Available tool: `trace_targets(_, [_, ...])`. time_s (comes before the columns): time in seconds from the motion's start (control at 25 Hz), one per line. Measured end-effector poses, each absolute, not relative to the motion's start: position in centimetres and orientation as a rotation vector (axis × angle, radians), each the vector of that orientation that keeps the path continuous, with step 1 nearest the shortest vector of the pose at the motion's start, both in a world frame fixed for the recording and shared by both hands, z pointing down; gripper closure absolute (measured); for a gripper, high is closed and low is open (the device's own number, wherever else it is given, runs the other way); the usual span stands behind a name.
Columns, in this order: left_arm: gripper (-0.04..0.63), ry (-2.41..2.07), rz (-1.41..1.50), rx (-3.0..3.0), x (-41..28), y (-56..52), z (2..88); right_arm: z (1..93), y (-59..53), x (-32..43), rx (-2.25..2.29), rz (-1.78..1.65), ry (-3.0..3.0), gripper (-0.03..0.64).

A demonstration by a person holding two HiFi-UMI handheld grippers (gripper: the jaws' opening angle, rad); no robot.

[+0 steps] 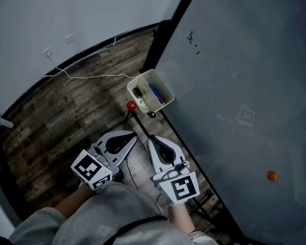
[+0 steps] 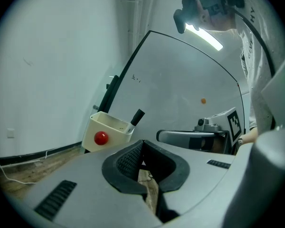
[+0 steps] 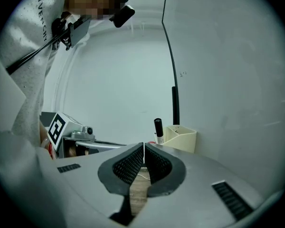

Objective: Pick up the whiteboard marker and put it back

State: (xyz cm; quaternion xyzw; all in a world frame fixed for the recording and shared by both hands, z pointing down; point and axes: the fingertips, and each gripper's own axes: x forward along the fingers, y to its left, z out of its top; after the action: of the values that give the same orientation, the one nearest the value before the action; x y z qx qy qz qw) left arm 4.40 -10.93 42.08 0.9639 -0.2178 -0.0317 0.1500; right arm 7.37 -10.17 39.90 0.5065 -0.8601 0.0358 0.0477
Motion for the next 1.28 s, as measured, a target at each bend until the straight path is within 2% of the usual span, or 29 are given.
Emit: trace_targets(1.28, [0.580,-0.804,-0.143,2.832,3.0,-7.8,38.5,38.3,-6.5,6.1,1.421,0.117,-2.726,0.597])
